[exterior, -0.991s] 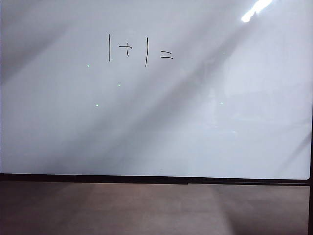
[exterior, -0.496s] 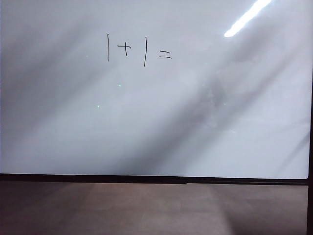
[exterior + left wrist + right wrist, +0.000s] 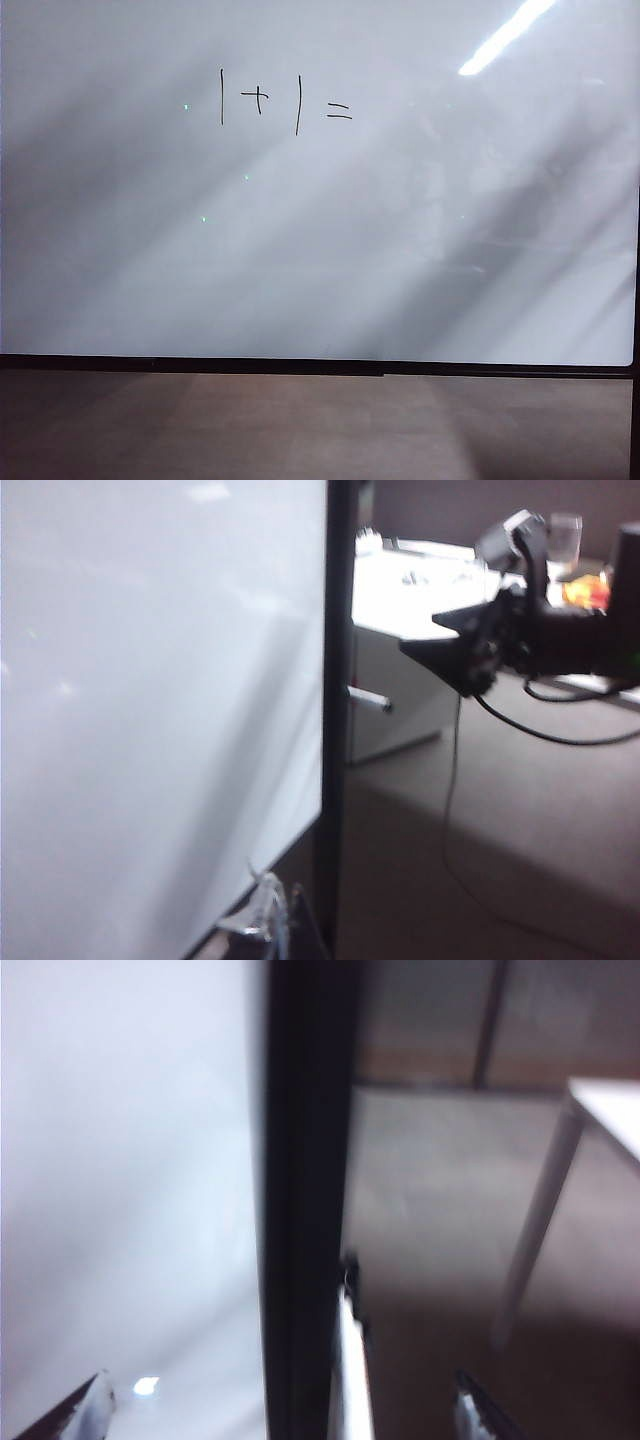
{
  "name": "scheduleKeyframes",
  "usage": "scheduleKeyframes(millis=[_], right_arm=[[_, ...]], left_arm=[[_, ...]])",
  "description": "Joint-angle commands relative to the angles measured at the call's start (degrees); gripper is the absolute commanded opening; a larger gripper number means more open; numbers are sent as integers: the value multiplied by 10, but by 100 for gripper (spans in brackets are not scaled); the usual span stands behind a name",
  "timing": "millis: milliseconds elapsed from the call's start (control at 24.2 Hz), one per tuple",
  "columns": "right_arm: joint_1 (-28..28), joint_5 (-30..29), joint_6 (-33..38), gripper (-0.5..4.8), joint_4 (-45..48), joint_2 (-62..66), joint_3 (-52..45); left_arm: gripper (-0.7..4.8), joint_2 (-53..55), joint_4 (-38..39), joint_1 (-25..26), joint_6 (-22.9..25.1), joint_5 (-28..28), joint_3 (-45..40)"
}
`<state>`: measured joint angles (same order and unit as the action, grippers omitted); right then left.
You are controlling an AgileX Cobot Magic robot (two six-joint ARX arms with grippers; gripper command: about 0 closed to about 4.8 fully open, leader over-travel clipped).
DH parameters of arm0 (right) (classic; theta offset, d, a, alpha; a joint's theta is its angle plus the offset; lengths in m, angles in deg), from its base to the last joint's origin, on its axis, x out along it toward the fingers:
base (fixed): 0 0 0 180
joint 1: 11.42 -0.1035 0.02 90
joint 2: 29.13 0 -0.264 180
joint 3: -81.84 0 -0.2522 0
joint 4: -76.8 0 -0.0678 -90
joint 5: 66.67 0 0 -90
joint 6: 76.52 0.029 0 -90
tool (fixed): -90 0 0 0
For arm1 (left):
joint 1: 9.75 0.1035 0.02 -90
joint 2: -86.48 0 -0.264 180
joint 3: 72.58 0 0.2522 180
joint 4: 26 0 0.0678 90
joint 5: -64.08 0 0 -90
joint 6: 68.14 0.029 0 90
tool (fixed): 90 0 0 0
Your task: Reach to the right to find the marker pen, pick it up, and write the answer to the math problem on the whiteboard.
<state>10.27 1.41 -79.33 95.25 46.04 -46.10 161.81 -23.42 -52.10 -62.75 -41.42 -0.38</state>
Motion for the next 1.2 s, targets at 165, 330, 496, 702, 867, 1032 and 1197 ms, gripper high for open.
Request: scheduleKeyframes(millis=[165, 330, 496, 702, 867, 1032, 1197], right_arm=[[-1, -24, 2, 366, 129, 114, 2], [-1, -22, 1, 359, 192, 182, 2], [-1, -22, 1, 359, 300, 264, 3], [-1, -22, 2, 358, 363, 327, 23], [-1, -7, -3, 358, 362, 336, 40], [-1, 1, -2, 358, 359, 352, 66], [-2, -2, -2, 358, 352, 367, 76]], left_arm=[[-5, 16, 13, -1, 2, -4, 1], [-5, 16, 12, 0, 2, 2, 1], [-5, 16, 12, 0, 2, 2, 1], [-5, 17, 13, 0, 2, 3, 1], [-5, 23, 17, -1, 2, 2, 0], [-5, 35, 23, 0, 2, 2, 0], [-5, 40, 25, -1, 2, 0, 0]])
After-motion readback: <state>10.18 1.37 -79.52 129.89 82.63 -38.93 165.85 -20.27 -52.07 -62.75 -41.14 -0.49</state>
